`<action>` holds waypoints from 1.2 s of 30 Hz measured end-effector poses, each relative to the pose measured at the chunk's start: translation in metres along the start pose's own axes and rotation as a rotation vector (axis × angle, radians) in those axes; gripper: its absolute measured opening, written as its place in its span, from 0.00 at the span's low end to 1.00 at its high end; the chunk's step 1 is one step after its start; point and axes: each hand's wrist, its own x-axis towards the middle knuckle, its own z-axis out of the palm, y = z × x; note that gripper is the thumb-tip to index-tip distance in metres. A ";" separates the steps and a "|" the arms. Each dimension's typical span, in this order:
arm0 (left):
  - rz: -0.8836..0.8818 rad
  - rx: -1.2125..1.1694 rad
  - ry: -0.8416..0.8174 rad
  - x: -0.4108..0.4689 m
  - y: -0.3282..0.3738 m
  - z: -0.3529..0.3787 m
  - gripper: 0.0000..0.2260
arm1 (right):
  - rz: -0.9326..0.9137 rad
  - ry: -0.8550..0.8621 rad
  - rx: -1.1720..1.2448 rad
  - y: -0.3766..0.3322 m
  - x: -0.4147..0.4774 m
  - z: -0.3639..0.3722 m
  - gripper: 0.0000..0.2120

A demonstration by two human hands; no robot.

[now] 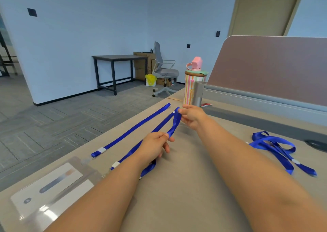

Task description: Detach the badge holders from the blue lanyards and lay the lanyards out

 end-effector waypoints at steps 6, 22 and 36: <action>-0.017 -0.009 -0.010 -0.004 0.004 -0.001 0.14 | -0.045 0.062 -0.354 0.013 0.008 -0.014 0.17; -0.102 -0.166 0.048 -0.008 0.011 -0.006 0.15 | -0.749 -0.276 -1.423 0.026 -0.031 -0.026 0.22; -0.132 -0.155 0.052 -0.007 0.011 -0.007 0.15 | -0.822 -0.228 -1.548 0.033 -0.031 -0.025 0.13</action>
